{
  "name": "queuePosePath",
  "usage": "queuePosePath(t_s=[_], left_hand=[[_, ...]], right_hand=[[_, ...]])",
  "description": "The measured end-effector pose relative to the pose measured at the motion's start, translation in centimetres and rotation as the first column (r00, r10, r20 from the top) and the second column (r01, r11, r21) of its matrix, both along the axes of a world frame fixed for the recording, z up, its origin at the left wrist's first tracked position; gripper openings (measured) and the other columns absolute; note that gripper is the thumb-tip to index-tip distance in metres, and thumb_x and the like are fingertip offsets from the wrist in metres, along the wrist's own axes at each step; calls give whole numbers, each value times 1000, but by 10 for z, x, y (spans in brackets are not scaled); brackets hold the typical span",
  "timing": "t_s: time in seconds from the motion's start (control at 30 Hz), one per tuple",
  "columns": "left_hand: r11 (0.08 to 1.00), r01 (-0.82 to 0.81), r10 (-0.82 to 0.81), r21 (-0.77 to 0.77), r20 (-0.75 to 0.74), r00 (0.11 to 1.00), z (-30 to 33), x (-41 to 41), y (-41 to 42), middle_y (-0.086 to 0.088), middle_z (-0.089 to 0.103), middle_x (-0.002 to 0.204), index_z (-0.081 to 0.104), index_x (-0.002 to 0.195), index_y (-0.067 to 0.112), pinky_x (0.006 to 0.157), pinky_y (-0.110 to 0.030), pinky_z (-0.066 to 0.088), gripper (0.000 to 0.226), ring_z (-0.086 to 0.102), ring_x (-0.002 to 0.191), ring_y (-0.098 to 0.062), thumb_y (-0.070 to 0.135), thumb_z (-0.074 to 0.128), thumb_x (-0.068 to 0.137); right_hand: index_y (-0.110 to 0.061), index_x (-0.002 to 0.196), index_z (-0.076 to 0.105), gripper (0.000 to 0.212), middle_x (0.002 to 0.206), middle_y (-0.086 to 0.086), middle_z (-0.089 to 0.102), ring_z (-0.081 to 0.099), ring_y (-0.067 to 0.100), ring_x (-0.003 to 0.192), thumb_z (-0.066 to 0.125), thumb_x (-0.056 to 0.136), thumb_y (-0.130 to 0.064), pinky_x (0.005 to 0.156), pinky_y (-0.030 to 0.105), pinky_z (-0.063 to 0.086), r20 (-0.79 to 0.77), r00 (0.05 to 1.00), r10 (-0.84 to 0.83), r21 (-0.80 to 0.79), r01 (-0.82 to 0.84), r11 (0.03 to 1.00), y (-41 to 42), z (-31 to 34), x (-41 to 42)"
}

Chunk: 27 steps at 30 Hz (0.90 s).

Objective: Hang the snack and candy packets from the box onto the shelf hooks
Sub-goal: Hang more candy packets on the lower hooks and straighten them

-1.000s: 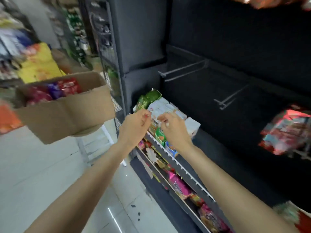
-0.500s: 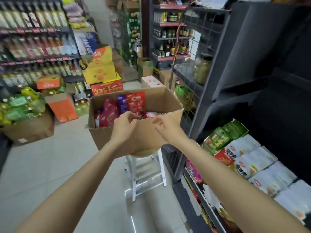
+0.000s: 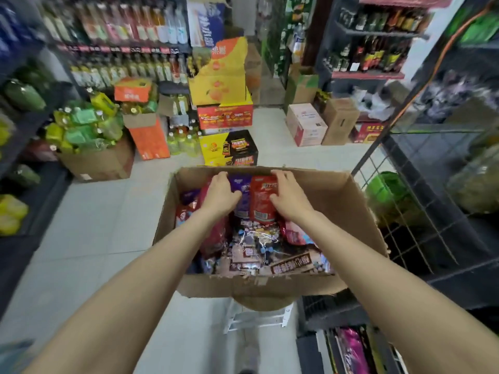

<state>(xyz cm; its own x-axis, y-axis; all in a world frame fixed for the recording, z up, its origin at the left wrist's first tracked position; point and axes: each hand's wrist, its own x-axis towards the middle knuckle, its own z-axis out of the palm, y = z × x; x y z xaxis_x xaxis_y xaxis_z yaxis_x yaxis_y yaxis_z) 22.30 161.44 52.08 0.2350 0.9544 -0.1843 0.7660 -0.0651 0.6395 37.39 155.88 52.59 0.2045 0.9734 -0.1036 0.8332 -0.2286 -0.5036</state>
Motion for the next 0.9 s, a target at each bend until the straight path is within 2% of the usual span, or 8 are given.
queuePosePath(t_s=[0.17, 0.23, 0.33, 0.4, 0.57, 0.67, 0.73, 0.9], left_hand=[[999, -8, 9, 49, -21, 1000, -13, 10, 12, -11, 64, 115, 56, 117, 12, 90, -37, 45, 34, 56, 111, -30, 29, 62, 89], [990, 40, -26, 136, -100, 995, -14, 10, 12, -6, 67, 106, 64, 102, 19, 85, -38, 44, 18, 56, 106, -29, 32, 59, 91], [961, 145, -102, 236, -188, 977, -14, 11, 8, -6, 65, 100, 63, 95, 19, 81, -38, 39, 16, 54, 101, -29, 32, 53, 94], [946, 174, -143, 275, -131, 981, -12, 10, 1, -6, 60, 95, 59, 92, 15, 75, -38, 41, 17, 55, 94, -29, 31, 51, 95], [890, 166, -191, 425, 17, 981, 10, -3, -21, 0, 52, 84, 56, 89, 12, 68, -36, 43, 18, 55, 84, -25, 29, 52, 95], [844, 157, -248, 513, 115, 962, 36, -14, -41, -1, 56, 88, 59, 91, 10, 68, -31, 41, 15, 54, 82, -18, 24, 54, 94], [801, 157, -290, 577, 144, 946, 57, -19, -61, -3, 58, 90, 59, 91, 9, 69, -32, 43, 16, 53, 81, -18, 24, 53, 95], [699, 85, -395, 710, 285, 873, 122, -31, -135, -9, 54, 91, 58, 92, 7, 69, -38, 44, 18, 53, 80, -25, 23, 51, 96]], right_hand=[[-11, 124, 48, 32, 130, 14, 40, 55, 36, 108, 52, 92, -14, 88, 44, 48, 90, 996, -12, 47, 8, 999, 22, -14, 10], [-14, 112, 57, 20, 127, 13, 43, 56, 36, 104, 51, 93, -18, 82, 39, 46, 143, 990, 8, 47, -15, 999, 22, -17, 13], [-16, 105, 66, 19, 115, 10, 55, 58, 33, 103, 51, 95, -19, 79, 37, 44, 175, 984, -31, 108, 12, 994, 20, -14, 17], [-16, 105, 69, 19, 104, 7, 61, 59, 31, 100, 54, 94, -20, 80, 37, 46, 150, 988, -43, 157, 19, 987, 14, -9, 20], [-13, 102, 73, 19, 102, 8, 70, 63, 27, 97, 58, 92, -19, 87, 42, 50, 46, 994, -95, 393, 70, 917, -19, 18, 18], [-5, 97, 71, 16, 97, 11, 68, 61, 23, 93, 59, 91, -14, 84, 31, 47, -72, 991, -111, 481, 132, 867, -48, 47, 7], [-6, 93, 70, 13, 94, 9, 66, 58, 19, 89, 59, 91, -13, 80, 25, 41, -53, 991, -124, 536, 133, 834, -72, 69, -6], [-6, 77, 65, 28, 81, 7, 64, 56, 16, 76, 64, 89, -31, 74, 27, 42, -96, 957, -273, 680, 263, 684, -153, 132, -50]])
